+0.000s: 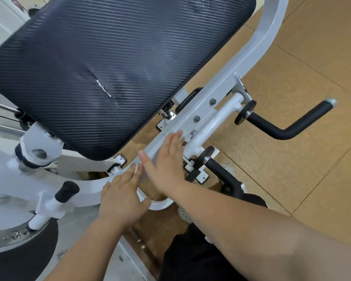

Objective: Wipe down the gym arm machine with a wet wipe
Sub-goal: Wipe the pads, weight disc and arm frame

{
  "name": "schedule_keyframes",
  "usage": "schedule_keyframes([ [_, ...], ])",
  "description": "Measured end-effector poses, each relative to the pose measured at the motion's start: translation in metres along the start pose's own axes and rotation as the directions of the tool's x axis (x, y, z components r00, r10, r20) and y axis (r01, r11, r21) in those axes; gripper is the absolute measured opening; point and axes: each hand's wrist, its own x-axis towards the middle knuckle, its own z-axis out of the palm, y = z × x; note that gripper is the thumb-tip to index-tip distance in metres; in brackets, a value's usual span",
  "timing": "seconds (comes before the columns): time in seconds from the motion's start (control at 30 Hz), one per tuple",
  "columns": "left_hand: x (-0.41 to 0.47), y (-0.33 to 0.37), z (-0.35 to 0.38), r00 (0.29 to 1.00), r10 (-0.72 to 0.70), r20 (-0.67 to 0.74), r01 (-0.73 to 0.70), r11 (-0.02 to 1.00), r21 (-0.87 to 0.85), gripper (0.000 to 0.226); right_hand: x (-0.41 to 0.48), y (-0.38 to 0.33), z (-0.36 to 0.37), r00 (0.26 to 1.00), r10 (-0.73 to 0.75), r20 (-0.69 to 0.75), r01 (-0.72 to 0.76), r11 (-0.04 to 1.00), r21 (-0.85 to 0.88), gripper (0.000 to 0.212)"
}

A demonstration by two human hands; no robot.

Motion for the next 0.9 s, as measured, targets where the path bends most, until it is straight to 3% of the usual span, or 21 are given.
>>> schedule_keyframes([
  [0.07, 0.000, 0.000, -0.001, 1.000, 0.004, 0.005, -0.004, 1.000, -0.001, 0.097, 0.003, 0.009, -0.001, 0.998, -0.065, -0.004, 0.065, 0.994, -0.086, 0.106],
  [0.23, 0.000, -0.001, -0.002, 1.000, 0.002, 0.006, -0.002, 1.000, 0.009, 0.092, 0.031, 0.011, -0.025, 0.985, -0.045, -0.166, 0.022, 0.990, -0.139, 0.107],
  [0.3, 0.000, 0.001, -0.002, 1.000, 0.003, -0.008, -0.003, 1.000, 0.004, 0.090, 0.020, 0.012, -0.014, 0.991, -0.071, -0.110, 0.044, 0.972, -0.230, 0.106],
  [0.37, -0.001, 0.001, 0.000, 1.000, -0.001, -0.025, 0.000, 1.000, -0.027, 0.084, -0.005, 0.018, 0.005, 0.989, -0.144, 0.034, 0.147, 0.920, -0.363, 0.098],
  [0.5, -0.019, -0.006, 0.010, 0.990, -0.028, -0.135, 0.038, 0.997, 0.071, 0.076, -0.025, 0.050, 0.016, 0.926, -0.266, 0.266, 0.375, 0.706, -0.601, 0.093],
  [0.6, -0.039, -0.021, 0.023, 0.964, -0.058, -0.258, 0.105, 0.979, 0.175, 0.081, -0.010, 0.061, -0.005, 0.932, -0.290, 0.219, 0.355, 0.602, -0.715, 0.093],
  [0.73, -0.059, -0.036, 0.040, 0.934, -0.125, -0.334, 0.180, 0.974, 0.140, 0.084, -0.004, 0.051, -0.004, 0.961, -0.245, 0.126, 0.253, 0.603, -0.756, 0.099],
  [0.8, -0.067, -0.041, 0.045, 0.926, -0.154, -0.344, 0.199, 0.975, 0.099, 0.085, -0.015, 0.048, 0.015, 0.913, -0.329, 0.240, 0.387, 0.518, -0.763, 0.099],
  [0.9, -0.072, -0.052, 0.048, 0.919, -0.153, -0.363, 0.201, 0.974, 0.099, 0.081, -0.030, 0.045, 0.051, 0.711, -0.451, 0.540, 0.690, 0.299, -0.659, 0.096],
])
